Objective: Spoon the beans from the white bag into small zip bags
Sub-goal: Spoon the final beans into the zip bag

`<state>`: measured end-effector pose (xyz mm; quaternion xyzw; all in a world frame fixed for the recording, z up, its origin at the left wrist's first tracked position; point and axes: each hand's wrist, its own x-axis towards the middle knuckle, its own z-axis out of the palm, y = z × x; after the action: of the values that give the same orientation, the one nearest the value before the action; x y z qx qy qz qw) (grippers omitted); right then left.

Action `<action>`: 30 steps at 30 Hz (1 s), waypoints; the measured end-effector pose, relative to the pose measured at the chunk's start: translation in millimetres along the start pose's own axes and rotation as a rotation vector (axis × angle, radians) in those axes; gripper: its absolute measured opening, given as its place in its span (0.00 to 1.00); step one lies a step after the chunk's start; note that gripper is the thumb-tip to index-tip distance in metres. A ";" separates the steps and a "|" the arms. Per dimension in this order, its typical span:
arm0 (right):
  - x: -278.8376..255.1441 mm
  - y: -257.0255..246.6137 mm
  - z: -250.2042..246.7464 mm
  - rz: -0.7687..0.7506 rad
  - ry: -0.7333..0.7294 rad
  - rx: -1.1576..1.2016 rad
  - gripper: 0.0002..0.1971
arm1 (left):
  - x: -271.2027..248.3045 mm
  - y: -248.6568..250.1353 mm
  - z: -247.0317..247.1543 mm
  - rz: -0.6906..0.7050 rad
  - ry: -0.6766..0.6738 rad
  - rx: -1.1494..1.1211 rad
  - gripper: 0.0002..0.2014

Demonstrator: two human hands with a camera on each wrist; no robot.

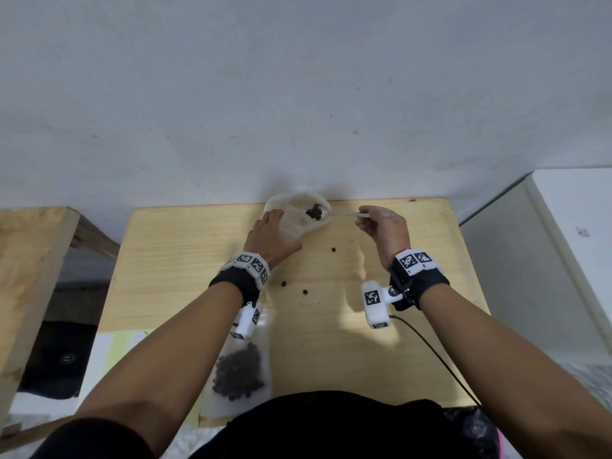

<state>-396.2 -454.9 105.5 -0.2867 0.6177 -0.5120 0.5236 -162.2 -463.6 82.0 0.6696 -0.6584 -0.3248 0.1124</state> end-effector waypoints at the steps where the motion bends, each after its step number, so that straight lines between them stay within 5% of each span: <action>1: -0.6 -1.0 2.7 -0.023 -0.015 -0.025 0.13 | 0.1 1.9 -0.1 0.001 0.005 -0.003 0.36; 8: -16.5 -10.3 24.4 -0.351 -0.150 -0.380 0.10 | 0.7 11.7 -3.7 -0.001 0.016 -0.046 0.36; 11: -17.2 -13.4 25.0 -0.444 -0.101 -0.405 0.09 | -1.0 8.8 -6.2 0.001 -0.007 -0.036 0.37; 17: 0.6 -4.1 23.2 -0.434 0.090 -0.495 0.10 | -8.1 0.3 -4.3 0.038 -0.091 -0.029 0.39; 30: 1.1 19.1 32.8 -0.541 -0.145 -0.850 0.12 | -11.0 2.6 -2.6 0.060 -0.135 -0.004 0.38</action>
<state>-362.2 -460.8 89.7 -0.6587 0.6372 -0.3116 0.2509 -161.9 -454.2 88.6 0.6258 -0.6836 -0.3671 0.0788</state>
